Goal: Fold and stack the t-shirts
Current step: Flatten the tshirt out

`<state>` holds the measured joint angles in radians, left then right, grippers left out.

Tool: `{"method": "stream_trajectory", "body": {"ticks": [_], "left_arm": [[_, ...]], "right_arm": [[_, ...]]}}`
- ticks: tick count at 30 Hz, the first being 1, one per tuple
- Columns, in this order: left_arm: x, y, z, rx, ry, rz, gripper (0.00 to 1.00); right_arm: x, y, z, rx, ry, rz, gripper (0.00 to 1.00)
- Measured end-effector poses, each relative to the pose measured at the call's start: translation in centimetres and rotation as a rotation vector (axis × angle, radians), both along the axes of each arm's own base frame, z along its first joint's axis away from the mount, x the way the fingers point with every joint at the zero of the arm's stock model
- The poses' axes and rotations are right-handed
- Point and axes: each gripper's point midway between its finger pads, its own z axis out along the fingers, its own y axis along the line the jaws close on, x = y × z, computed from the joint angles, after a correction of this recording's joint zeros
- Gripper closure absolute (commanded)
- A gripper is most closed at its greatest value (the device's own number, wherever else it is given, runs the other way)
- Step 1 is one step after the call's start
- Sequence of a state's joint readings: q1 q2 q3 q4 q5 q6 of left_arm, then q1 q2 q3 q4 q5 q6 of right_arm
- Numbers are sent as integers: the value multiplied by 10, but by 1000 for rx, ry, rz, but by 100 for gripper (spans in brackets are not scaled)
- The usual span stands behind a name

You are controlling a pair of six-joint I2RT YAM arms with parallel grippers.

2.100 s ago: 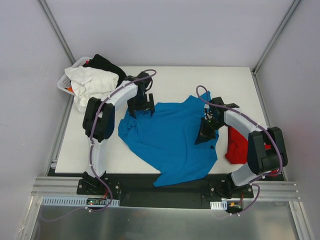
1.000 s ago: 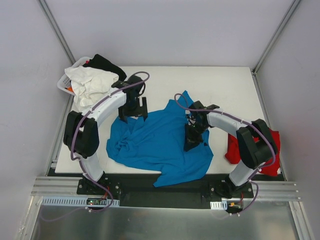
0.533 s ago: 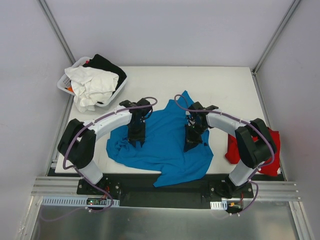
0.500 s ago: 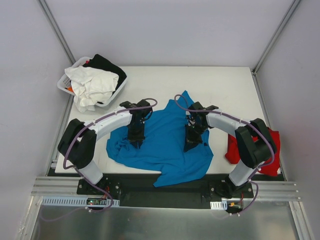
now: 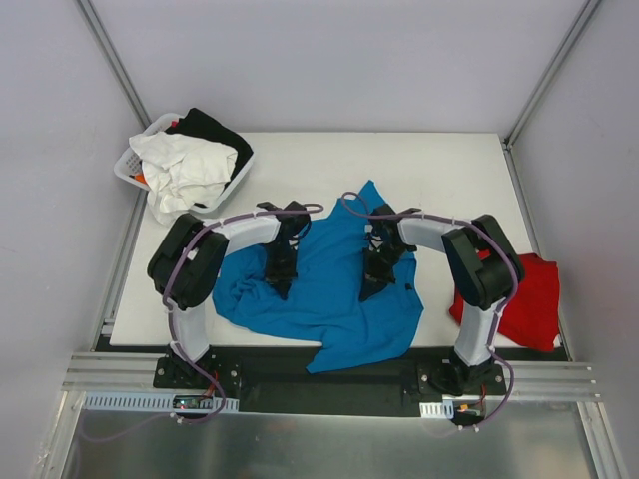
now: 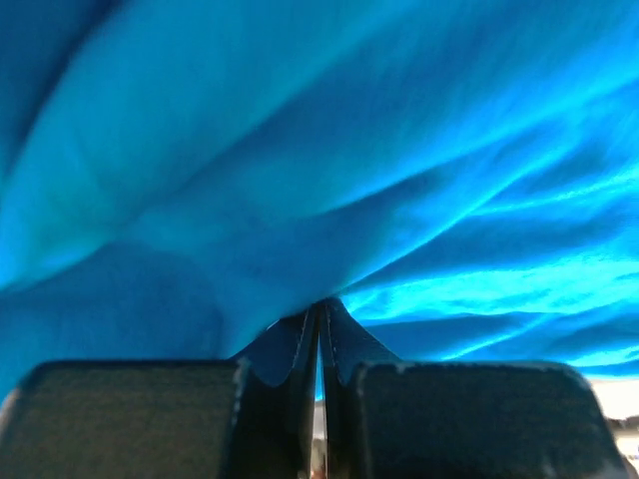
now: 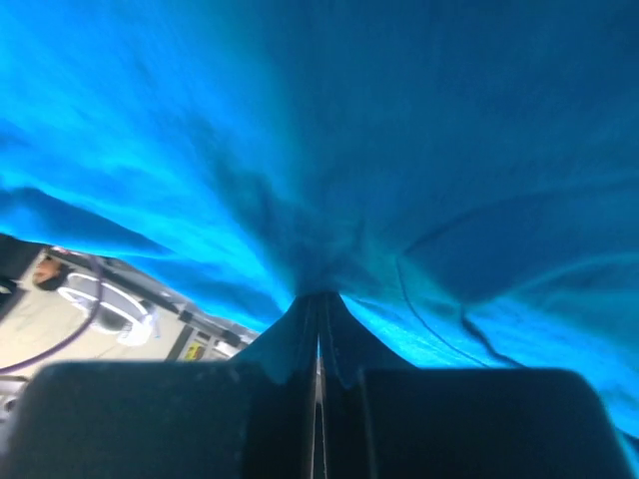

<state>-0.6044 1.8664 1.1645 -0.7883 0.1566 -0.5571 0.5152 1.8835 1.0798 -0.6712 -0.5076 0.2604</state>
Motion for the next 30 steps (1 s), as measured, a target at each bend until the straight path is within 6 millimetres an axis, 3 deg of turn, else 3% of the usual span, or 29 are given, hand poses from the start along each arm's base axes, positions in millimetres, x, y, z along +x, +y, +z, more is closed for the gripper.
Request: {"method": "stream_trajectory", "body": {"ticks": [6, 15, 19, 24, 27, 28, 30], "left_arm": [[29, -5, 1, -59, 39, 36, 97], [116, -3, 5, -121, -69, 65, 93], [145, -4, 5, -136, -110, 63, 92], [158, -2, 6, -141, -114, 74, 90], [158, -3, 6, -142, -109, 73, 82], [158, -3, 6, -142, -108, 72, 69], [158, -3, 7, -143, -110, 69, 52]], "right_arm": [[38, 0, 1, 50, 2, -74, 99], [121, -33, 7, 69, -108, -168, 99], [133, -56, 9, 58, -123, -197, 99], [133, -78, 8, 31, -112, -214, 99], [132, -85, 7, 23, -107, -215, 82], [131, -86, 8, 22, -104, -212, 57], [129, -86, 12, 24, -100, -211, 30]]}}
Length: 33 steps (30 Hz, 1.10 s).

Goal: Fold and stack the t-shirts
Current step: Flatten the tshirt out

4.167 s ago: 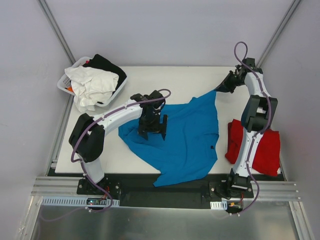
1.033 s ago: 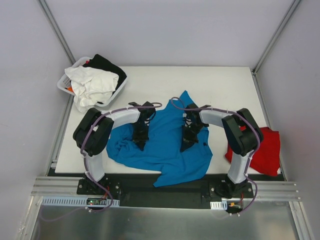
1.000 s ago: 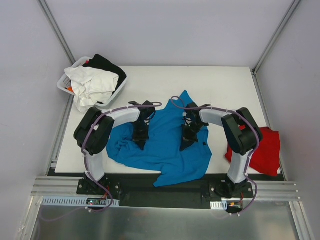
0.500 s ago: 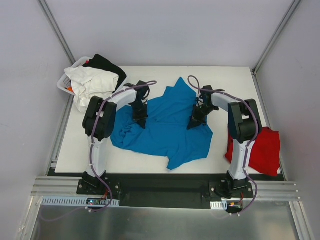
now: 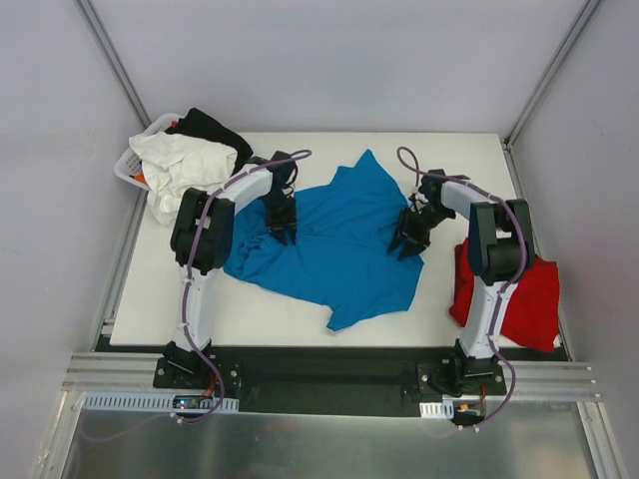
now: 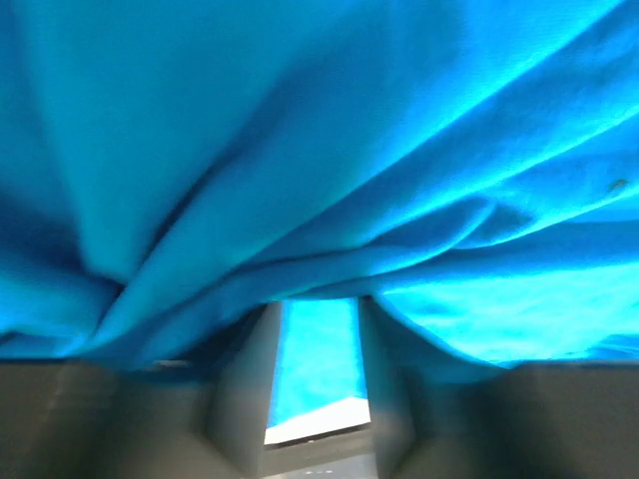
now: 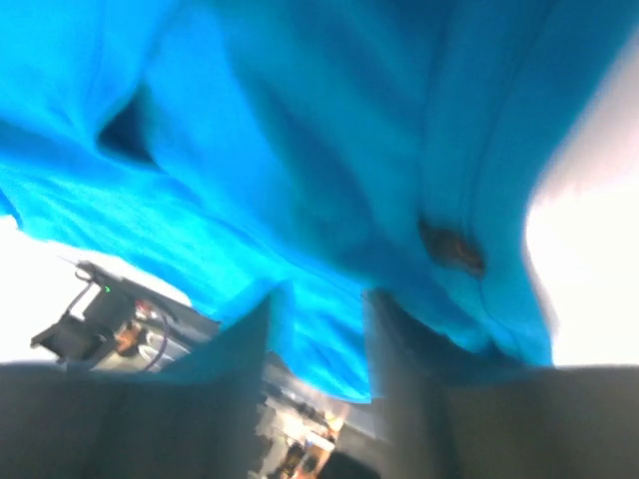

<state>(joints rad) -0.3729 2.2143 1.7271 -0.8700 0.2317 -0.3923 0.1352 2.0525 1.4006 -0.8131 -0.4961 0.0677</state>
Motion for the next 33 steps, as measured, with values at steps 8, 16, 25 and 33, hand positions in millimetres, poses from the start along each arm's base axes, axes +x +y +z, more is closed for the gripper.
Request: {"method": "stream_trajectory", "body": {"ticks": [8, 16, 25, 33], "left_arm": [[-19, -16, 84, -25, -173, -1, 21], [-155, -46, 90, -30, -99, -163, 23], [-175, -31, 52, 52, 9, -149, 24], [-180, -59, 48, -24, 3, -167, 24]], "right_arm": [[-59, 29, 76, 50, -170, 91, 7], [-151, 19, 78, 52, -132, 101, 7], [-199, 0, 44, -6, -20, 100, 9], [-206, 7, 10, -14, -32, 96, 13]]}}
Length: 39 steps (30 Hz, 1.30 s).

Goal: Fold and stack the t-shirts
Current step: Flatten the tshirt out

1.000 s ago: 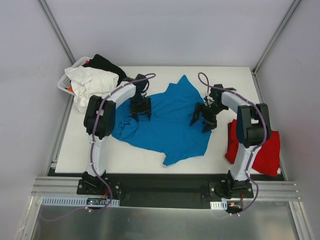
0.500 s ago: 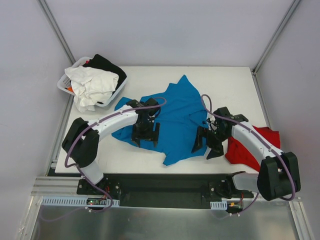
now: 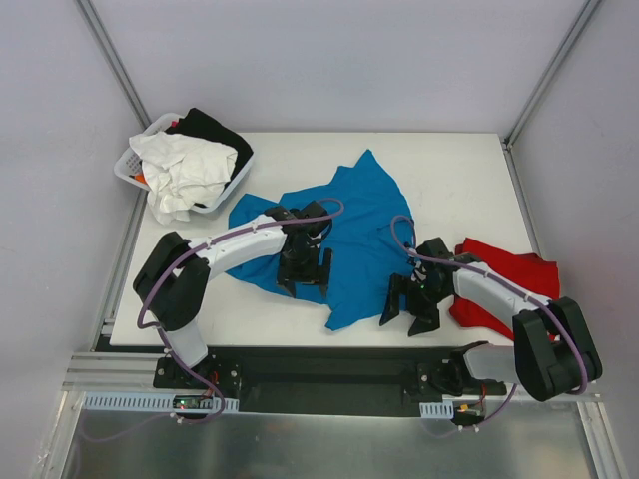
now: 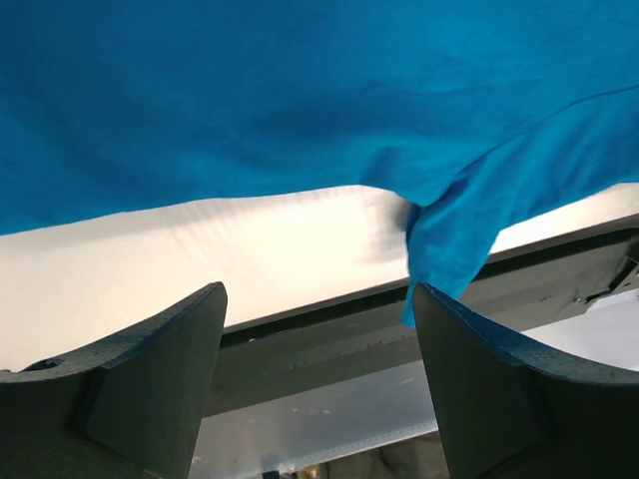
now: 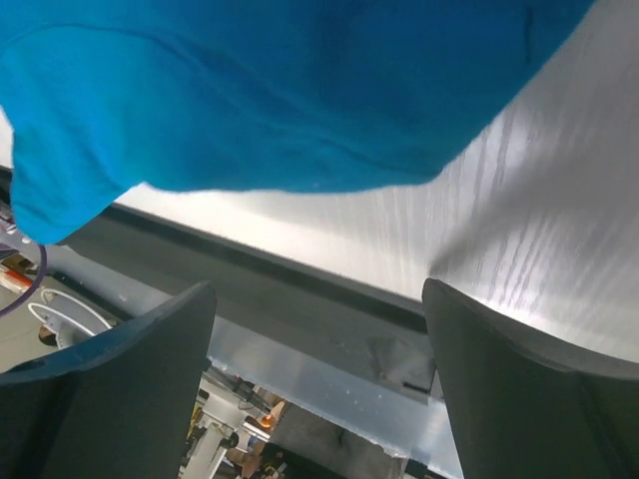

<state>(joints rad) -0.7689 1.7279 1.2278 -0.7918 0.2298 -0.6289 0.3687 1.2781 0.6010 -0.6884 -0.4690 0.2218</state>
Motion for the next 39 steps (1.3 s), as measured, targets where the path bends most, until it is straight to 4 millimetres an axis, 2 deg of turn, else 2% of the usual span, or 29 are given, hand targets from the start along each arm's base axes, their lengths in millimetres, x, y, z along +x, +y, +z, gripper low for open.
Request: {"method": "stream_trajectory", "body": {"ticks": [2, 8, 11, 12, 15, 19, 22, 24, 31, 33, 39], "left_arm": [[-1, -6, 0, -13, -7, -2, 24], [-2, -11, 0, -31, -13, -10, 24], [-6, -10, -3, -31, 3, -12, 24], [-7, -9, -4, -30, 6, -12, 24], [-8, -9, -3, -31, 6, -12, 24], [-8, -9, -1, -34, 2, -13, 24], [-8, -8, 0, -34, 1, -13, 24], [-8, -8, 0, -35, 1, -13, 24], [2, -18, 11, -60, -25, -13, 24], [6, -22, 14, -70, -34, -13, 24], [7, -23, 14, -69, -34, -14, 25]], "right_arm": [[1, 3, -7, 1, -18, -7, 13], [15, 22, -6, 54, -77, -44, 19], [23, 31, -6, 74, -80, -47, 45], [27, 34, -8, 71, -93, -41, 69], [39, 38, -13, 44, -126, -29, 99], [50, 41, -8, 24, -163, -21, 99], [59, 46, 6, 22, -204, -7, 99], [63, 47, 19, 23, -230, -1, 99], [92, 56, 85, 44, -365, 19, 99], [91, 55, 91, 45, -369, 20, 99], [62, 39, 104, 29, -334, 28, 96]]}}
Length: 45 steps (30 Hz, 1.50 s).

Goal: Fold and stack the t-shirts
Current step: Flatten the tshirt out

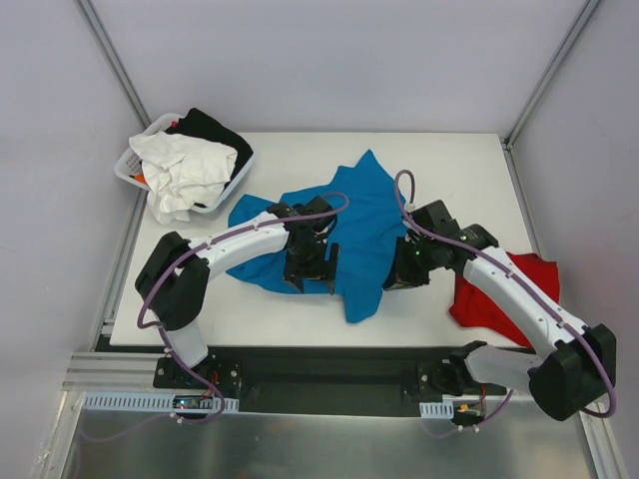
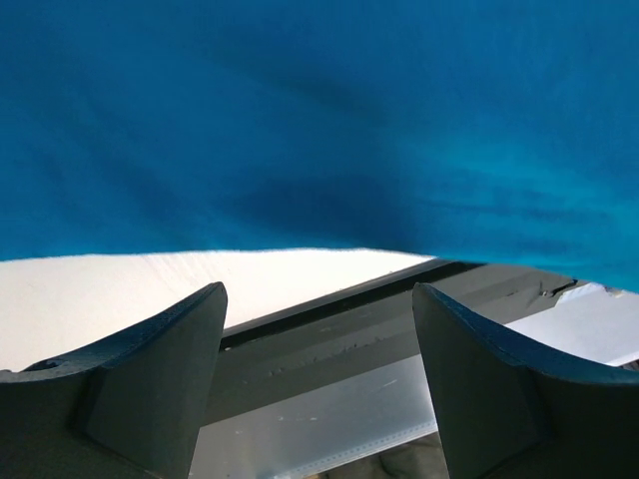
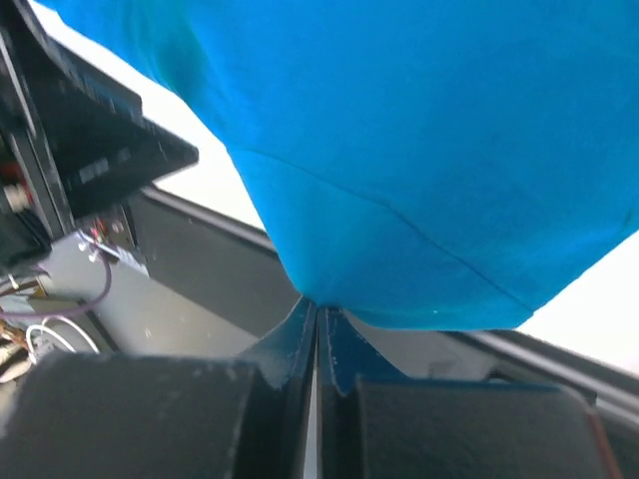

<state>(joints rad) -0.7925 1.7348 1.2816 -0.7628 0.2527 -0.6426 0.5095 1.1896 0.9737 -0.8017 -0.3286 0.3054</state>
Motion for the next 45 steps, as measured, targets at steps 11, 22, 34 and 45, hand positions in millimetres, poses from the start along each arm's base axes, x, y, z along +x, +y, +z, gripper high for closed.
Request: {"method": "stream_trajectory", "body": {"ticks": [11, 22, 34, 45], "left_arm": [[1, -1, -8, 16, 15, -10, 24], [3, -3, -5, 8, 6, -15, 24], [31, -12, -6, 38, -20, -31, 100], [83, -14, -32, 52, -2, 39, 100]], "right_arm": [[-50, -26, -26, -99, 189, 47, 0], [-47, -30, -38, -150, 213, 61, 57], [45, -7, -74, -204, 198, 53, 99], [96, -20, -80, -134, 162, -38, 99]]}}
